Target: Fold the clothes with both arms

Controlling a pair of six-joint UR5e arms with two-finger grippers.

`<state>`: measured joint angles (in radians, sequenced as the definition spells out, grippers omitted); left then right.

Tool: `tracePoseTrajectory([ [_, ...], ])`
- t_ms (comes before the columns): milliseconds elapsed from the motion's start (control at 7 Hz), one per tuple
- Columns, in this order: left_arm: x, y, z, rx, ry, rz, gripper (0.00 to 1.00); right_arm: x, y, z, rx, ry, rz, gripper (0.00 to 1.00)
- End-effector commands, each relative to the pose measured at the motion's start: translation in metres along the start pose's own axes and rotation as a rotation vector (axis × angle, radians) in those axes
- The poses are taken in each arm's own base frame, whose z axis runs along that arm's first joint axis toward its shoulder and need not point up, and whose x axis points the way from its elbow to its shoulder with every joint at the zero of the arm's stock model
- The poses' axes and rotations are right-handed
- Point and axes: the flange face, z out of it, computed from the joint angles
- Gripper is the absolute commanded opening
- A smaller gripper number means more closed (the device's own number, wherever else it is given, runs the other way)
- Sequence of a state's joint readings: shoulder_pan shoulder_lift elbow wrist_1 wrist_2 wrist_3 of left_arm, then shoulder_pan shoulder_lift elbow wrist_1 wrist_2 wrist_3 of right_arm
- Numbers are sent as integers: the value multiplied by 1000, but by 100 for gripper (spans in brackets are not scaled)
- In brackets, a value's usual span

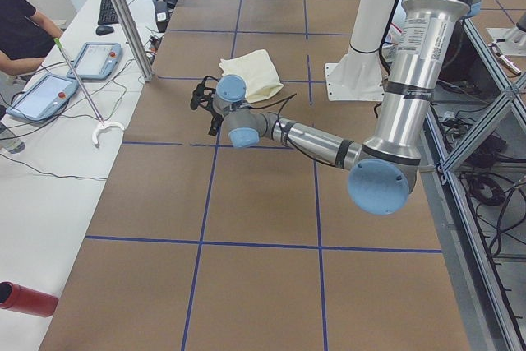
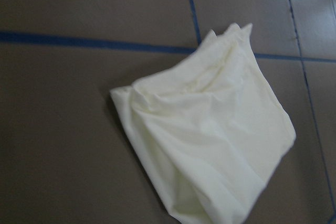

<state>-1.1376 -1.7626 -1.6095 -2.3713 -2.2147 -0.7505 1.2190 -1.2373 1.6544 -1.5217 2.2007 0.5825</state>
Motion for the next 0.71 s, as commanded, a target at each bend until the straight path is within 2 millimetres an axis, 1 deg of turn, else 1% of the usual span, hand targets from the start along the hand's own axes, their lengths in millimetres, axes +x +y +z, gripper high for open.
tracePoseTrajectory([
  [0, -124, -38, -84, -51, -249, 143, 100, 121, 13, 12, -58, 77, -123, 100],
  [143, -151, -35, -101, -115, -292, 185, 100, 176, 33, 9, -78, 81, -153, 100],
  [286, -178, -25, -111, -199, -314, 247, 100, 221, 60, 11, -105, 64, -171, 100],
  [429, -219, 2, -138, -263, -328, 301, 100, 256, 87, 9, -117, 48, -170, 100],
  [571, -238, 58, -153, -263, -298, 277, 100, 272, 105, 18, -127, 42, -152, 100],
])
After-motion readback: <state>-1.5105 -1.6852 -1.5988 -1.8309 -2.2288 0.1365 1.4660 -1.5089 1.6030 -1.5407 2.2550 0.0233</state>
